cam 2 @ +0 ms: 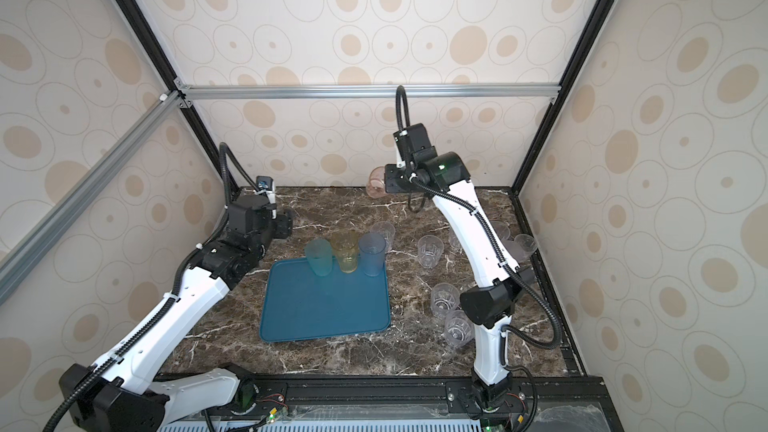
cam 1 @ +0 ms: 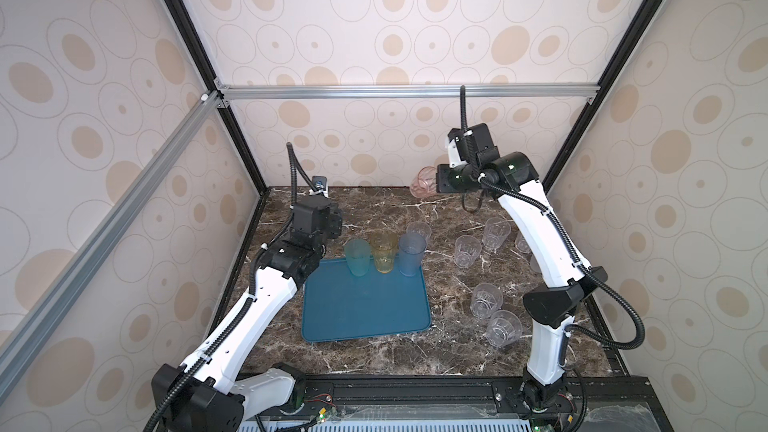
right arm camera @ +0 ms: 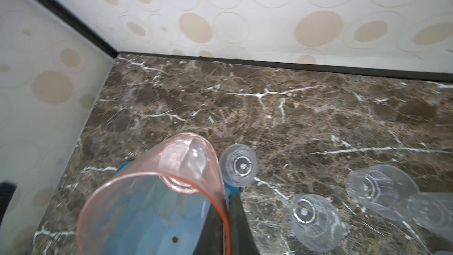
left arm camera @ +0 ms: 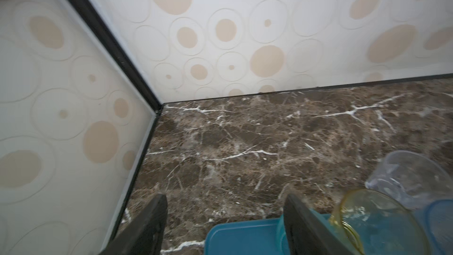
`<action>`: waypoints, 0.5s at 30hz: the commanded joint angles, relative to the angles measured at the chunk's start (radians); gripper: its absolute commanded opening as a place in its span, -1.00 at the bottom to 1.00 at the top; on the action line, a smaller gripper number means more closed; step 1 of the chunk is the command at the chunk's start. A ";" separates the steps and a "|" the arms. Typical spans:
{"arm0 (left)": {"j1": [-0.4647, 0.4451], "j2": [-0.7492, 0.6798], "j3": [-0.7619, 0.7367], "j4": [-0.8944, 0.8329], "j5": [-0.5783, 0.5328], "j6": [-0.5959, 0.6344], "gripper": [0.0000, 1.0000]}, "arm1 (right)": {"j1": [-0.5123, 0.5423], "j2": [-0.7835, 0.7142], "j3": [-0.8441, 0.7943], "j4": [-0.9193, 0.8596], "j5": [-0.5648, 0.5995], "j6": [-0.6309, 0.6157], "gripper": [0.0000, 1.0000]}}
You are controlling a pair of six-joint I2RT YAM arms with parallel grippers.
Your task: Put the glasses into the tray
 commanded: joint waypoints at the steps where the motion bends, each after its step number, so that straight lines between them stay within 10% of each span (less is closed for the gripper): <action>1: 0.081 -0.061 0.022 -0.138 0.010 -0.066 0.51 | 0.103 -0.009 0.007 -0.025 0.015 0.004 -0.87; 15: 0.363 -0.255 -0.228 -0.177 0.228 -0.233 0.43 | 0.478 0.208 0.001 0.020 -0.036 0.052 -0.88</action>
